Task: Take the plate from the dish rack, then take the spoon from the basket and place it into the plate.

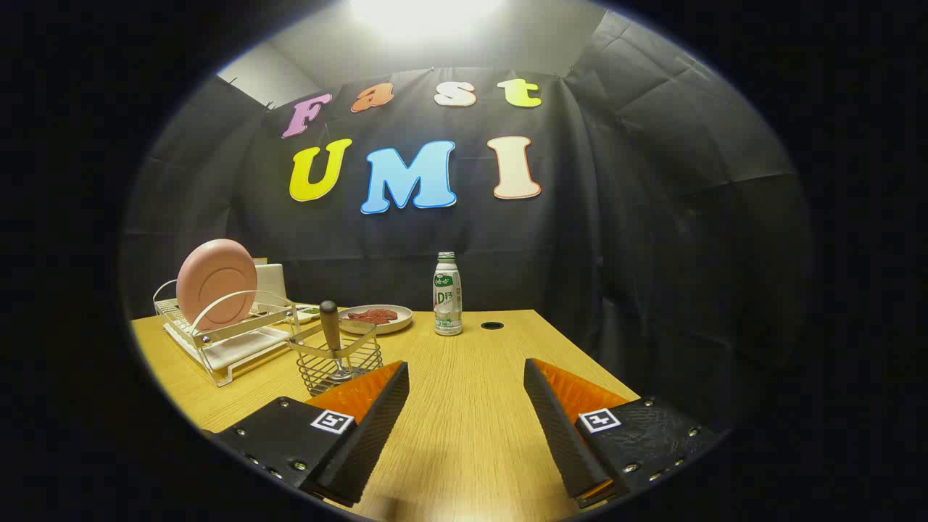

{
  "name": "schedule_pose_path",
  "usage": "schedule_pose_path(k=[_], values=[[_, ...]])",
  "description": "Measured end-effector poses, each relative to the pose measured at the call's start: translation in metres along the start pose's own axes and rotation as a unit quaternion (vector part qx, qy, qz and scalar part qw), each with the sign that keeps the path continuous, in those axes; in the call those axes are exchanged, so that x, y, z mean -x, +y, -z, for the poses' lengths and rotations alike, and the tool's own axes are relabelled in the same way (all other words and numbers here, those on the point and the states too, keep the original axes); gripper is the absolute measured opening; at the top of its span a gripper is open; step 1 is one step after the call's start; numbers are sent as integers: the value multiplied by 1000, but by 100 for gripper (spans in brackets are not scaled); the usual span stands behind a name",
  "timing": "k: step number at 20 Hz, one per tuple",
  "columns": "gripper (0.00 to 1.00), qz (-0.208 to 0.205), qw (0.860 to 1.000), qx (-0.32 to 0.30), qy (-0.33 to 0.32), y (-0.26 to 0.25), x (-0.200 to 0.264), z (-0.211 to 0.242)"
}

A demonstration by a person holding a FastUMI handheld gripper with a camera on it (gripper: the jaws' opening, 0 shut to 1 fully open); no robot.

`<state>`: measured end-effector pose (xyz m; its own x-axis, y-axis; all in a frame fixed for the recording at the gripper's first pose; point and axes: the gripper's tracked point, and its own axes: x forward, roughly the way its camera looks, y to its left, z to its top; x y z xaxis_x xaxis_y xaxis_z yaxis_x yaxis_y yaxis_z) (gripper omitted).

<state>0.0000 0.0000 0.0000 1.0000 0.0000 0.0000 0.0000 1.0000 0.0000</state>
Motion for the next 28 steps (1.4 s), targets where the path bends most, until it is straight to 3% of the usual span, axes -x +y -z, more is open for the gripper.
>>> schedule_pose_path(k=[7, 11, 16, 23, 28], values=[[97, 2, 1000, -1, 2, 0, -9, -1], [97, 3, 1000, -12, -17, -3, -56, -13], [97, 58, 998, -15, -32, -43, -86, -44], [97, 126, 991, 23, -22, -71, -19, -101], [97, 117, 992, 35, -14, -25, 33, -148]])
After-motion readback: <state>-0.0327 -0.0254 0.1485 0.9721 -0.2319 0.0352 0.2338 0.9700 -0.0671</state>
